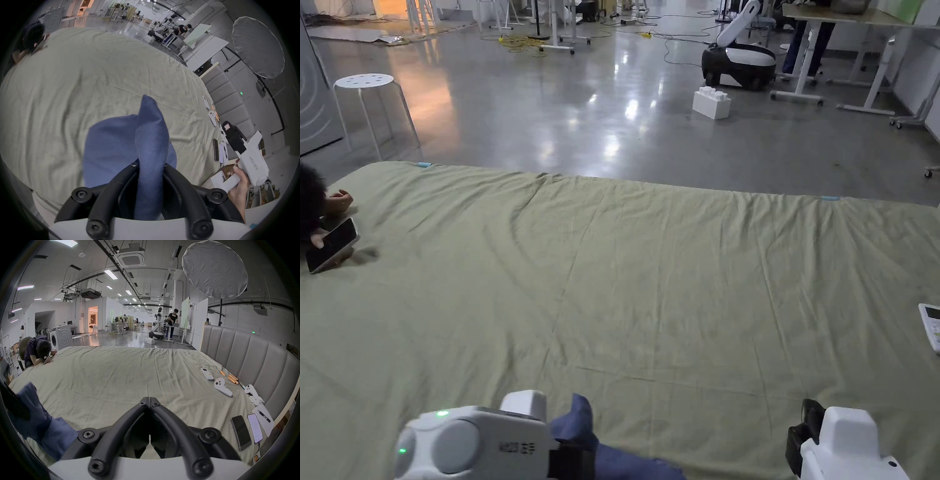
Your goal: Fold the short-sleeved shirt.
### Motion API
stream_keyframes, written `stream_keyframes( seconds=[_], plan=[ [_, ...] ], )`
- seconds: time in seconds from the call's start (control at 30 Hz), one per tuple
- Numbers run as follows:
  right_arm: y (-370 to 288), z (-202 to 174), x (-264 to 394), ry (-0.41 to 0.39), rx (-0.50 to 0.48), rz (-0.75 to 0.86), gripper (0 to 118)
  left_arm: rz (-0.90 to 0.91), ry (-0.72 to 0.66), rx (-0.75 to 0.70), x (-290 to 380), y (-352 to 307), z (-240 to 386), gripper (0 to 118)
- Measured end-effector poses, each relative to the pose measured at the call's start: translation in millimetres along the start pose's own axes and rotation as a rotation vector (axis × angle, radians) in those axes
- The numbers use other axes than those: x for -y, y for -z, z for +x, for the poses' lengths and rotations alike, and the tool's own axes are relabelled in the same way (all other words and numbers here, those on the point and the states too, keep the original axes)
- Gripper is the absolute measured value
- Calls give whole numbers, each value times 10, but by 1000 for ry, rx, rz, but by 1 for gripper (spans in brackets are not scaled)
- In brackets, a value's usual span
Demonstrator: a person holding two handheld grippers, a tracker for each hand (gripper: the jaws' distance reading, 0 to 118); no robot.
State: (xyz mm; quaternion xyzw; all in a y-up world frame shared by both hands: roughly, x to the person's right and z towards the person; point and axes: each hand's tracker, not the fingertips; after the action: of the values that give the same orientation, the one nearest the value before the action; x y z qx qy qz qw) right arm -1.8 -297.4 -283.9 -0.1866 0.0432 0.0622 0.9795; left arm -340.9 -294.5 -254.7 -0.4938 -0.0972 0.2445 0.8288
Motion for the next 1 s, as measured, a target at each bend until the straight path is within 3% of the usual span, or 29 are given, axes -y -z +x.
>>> stream_keyframes(
  seconds=[0.23, 0.4, 0.47, 0.53, 0.6, 0.8, 0.9, 1.0],
  plan=[
    [1, 81, 33, 10, 17, -12, 0, -85, 26, -85, 196, 800, 237, 15],
    [-26, 118, 29, 25, 25, -11, 0, -79, 8, -110, 239, 984, 256, 18],
    [-32, 123, 27, 23, 26, -10, 0, -77, 9, -67, 218, 924, 238, 32],
    [-35, 129, 36, 23, 23, -10, 0, -79, -17, 22, 177, 786, 221, 56],
    [-40, 137, 36, 25, 23, -12, 0, -65, -43, 89, 130, 621, 207, 66],
    [-54, 165, 30, 27, 23, -8, 0, 43, -7, 135, 26, 268, 171, 61],
    [-48, 181, 27, 28, 23, -9, 0, 16, 2, 25, 62, 423, 161, 17],
    [-43, 201, 38, 28, 25, -12, 0, -63, -15, 78, 184, 710, 183, 17]
  ],
)
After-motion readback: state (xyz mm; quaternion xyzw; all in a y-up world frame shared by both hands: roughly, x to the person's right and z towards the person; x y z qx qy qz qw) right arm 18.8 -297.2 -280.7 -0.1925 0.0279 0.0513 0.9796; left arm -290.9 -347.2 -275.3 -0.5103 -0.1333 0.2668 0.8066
